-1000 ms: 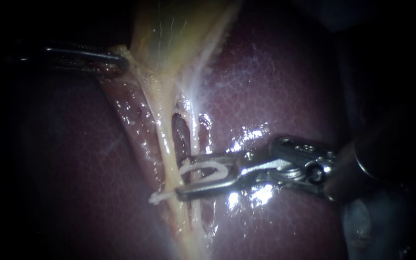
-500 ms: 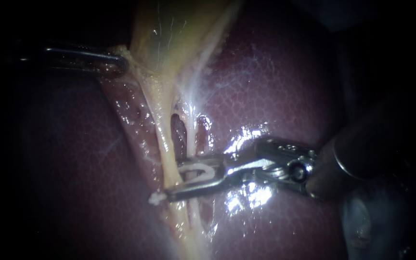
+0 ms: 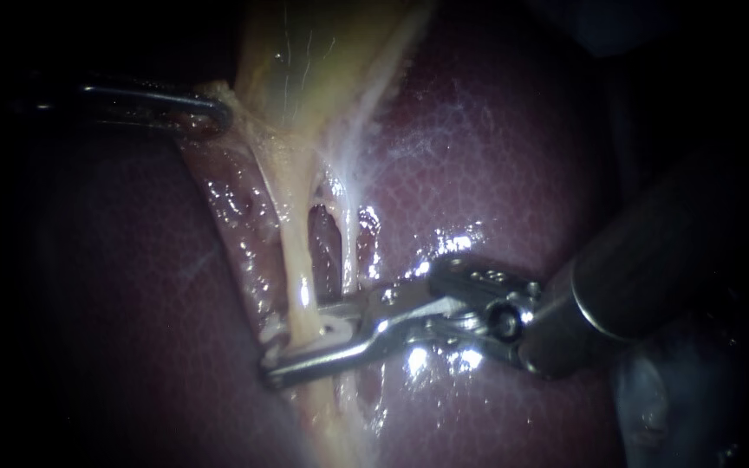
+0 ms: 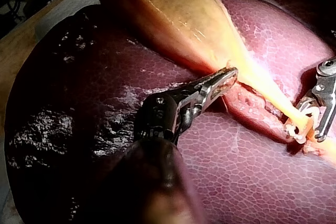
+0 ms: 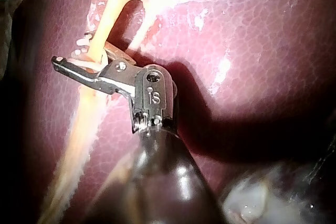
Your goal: Clipping second clip left tube
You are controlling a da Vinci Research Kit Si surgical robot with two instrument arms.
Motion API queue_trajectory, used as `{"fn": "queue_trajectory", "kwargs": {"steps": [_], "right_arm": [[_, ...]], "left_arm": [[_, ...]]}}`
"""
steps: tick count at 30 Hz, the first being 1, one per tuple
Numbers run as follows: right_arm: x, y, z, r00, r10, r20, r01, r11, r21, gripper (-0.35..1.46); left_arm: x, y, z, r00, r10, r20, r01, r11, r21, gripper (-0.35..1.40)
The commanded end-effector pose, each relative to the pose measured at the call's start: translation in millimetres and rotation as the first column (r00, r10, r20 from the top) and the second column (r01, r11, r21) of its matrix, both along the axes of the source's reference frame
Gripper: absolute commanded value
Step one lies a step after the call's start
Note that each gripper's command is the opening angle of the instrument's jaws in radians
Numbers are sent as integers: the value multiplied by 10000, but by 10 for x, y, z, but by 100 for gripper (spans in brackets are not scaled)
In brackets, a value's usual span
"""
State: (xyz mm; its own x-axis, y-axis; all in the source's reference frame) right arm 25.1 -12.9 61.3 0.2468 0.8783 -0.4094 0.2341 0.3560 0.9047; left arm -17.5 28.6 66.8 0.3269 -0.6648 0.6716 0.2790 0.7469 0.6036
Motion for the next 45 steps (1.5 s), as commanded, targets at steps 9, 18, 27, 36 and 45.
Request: {"fn": "queue_trajectory", "kwargs": {"steps": [9,18,27,36,45], "right_arm": [[-1,18,-42,9975,361,-614,-335,9985,434,48],[-7,20,-55,9951,99,-981,-47,9986,536,44],[-8,16,-57,9880,-284,-1515,376,9976,585,41],[-8,18,-52,9872,-271,-1574,370,9975,601,27],[-9,21,-48,9876,-199,-1558,298,9977,614,-17]], "left_arm": [[0,0,0,10000,-3,-4,3,10000,1,-35],[0,0,0,10000,-4,-5,4,10000,1,-35],[-1,-1,1,10000,14,9,-14,10000,5,-35],[-2,-1,1,10000,7,4,-7,10000,0,-35],[-2,-1,1,10000,8,4,-8,10000,-1,-35]]}}
